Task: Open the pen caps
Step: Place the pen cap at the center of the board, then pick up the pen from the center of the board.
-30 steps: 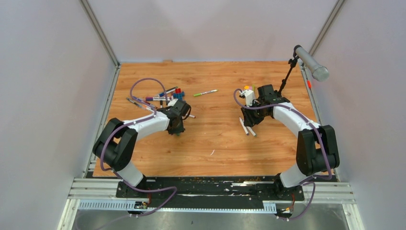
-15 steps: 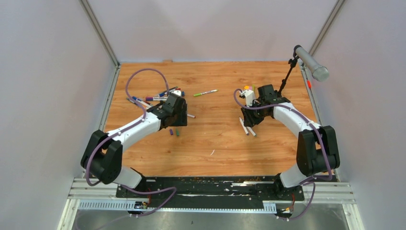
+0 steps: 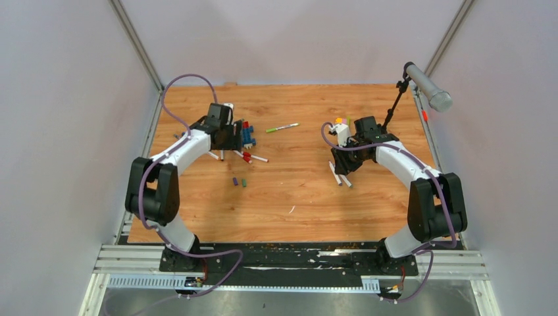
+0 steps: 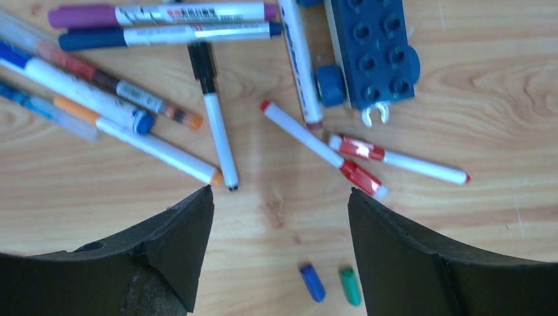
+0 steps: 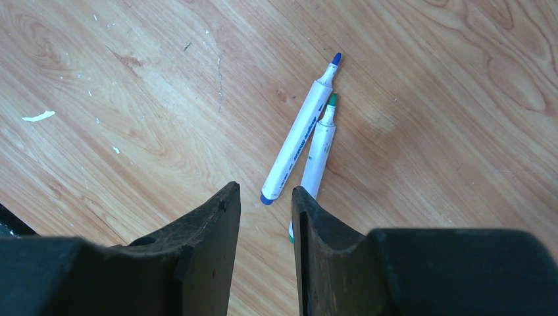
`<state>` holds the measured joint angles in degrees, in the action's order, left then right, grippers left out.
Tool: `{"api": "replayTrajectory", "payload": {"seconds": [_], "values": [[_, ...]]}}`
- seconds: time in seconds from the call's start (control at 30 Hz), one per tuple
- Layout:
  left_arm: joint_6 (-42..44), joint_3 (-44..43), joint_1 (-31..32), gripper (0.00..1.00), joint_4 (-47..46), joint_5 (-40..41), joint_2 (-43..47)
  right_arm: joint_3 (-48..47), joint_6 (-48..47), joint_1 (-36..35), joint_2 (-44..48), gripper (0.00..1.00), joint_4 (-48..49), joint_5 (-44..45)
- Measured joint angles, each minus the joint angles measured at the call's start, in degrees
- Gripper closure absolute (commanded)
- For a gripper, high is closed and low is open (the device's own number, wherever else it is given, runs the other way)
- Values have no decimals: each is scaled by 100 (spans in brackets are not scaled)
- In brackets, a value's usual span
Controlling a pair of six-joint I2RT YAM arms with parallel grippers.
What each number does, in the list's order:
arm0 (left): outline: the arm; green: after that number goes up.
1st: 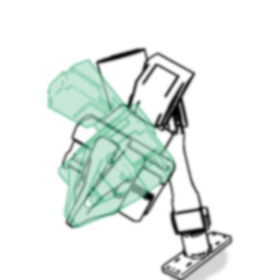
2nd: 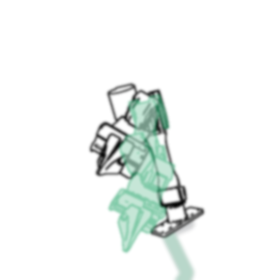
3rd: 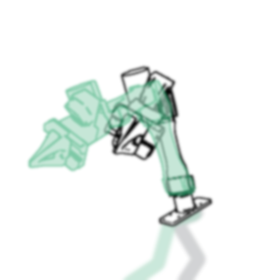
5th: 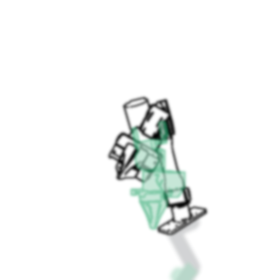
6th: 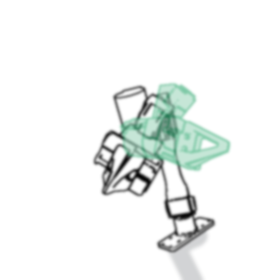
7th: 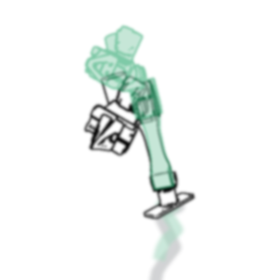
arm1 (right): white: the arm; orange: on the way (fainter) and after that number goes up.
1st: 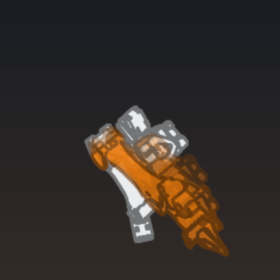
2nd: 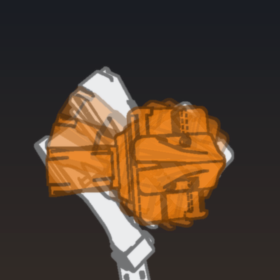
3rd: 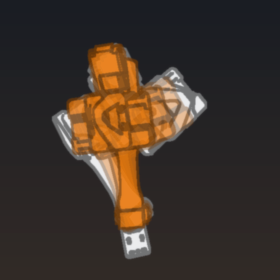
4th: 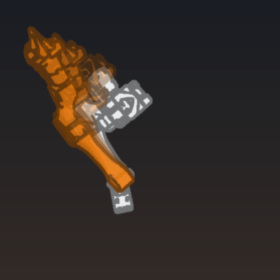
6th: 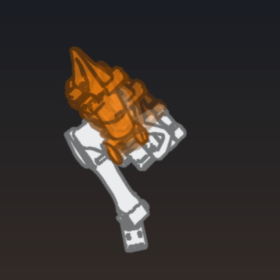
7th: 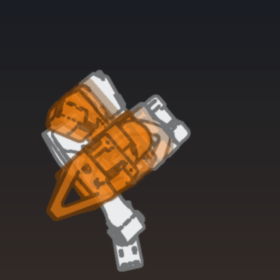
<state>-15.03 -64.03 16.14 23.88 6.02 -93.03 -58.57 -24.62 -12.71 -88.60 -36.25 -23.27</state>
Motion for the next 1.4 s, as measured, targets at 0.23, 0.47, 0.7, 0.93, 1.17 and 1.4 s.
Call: {"api": "replayTrajectory", "payload": {"seconds": [0.23, 0.47, 0.7, 0.93, 1.17, 1.4], "values": [[302, -911, -243, 34, 260, 33, -1038, 0, -15, 0, 68, 64, -17, -48], [448, -1528, -538, 43, 549, 39, -1851, 0, -17, 0, 74, 64, -42, -90], [494, -1641, -702, 52, 645, -11, -2122, 0, -17, 0, 74, 64, -42, -92], [492, -1762, -791, 62, 662, -157, -2247, 0, -17, 0, 74, 64, -42, -92], [487, -1810, -800, 76, 688, -164, -2284, 0, -17, 0, 74, 64, -42, -92], [461, -1810, -800, 99, 706, -136, -2286, 0, -20, 0, 81, 64, -44, -94]]}}
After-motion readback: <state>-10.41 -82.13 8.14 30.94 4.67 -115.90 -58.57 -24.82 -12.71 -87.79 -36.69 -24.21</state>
